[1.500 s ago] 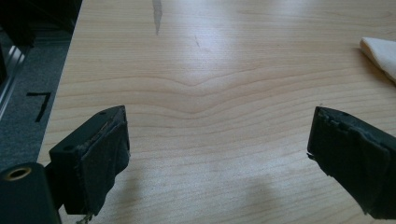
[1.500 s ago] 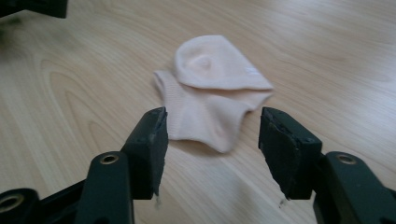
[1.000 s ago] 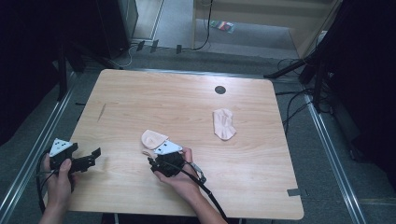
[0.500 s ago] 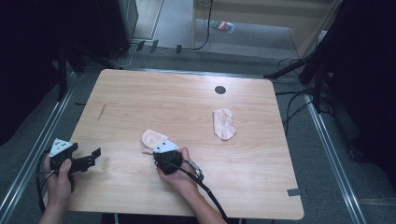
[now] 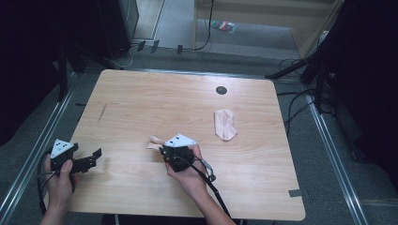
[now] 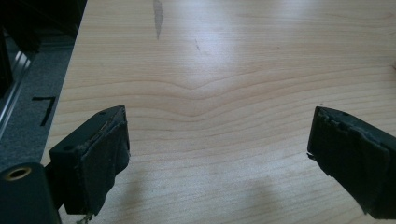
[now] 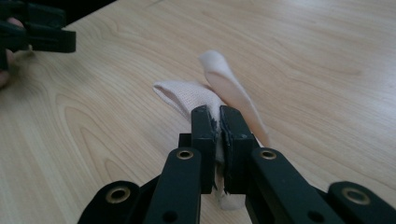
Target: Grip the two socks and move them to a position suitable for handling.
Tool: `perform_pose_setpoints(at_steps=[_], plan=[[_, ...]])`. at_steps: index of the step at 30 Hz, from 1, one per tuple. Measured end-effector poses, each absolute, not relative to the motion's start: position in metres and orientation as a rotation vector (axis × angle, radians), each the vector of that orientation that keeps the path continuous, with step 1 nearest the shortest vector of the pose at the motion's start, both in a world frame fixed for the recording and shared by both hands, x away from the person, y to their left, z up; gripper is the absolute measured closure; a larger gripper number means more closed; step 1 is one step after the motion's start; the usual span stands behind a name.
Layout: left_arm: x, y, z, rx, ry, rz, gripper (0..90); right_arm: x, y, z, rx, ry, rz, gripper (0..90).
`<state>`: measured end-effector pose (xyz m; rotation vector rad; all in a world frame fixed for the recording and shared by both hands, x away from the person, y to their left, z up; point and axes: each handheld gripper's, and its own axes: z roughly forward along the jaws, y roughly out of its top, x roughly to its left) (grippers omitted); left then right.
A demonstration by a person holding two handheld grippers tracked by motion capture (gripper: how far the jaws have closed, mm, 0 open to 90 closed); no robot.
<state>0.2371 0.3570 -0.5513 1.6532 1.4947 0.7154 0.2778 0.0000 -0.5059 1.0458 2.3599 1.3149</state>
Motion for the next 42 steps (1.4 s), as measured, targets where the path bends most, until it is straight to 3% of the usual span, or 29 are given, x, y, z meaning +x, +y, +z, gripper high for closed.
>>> perform_pose_setpoints(at_steps=[7,25,42], plan=[[0.235,0.339,-0.546,1.637,1.453,0.718,5.6,0.271,-0.015,-0.482,1.07,2.32,1.379,86.7],[0.227,0.204,-0.543,1.784,1.174,0.584,5.5,0.263,-0.015,-0.448,1.154,2.241,1.477,86.5],[0.217,0.162,-0.54,1.715,1.176,0.625,0.0,0.242,0.004,-0.435,1.189,2.222,1.539,86.5]])
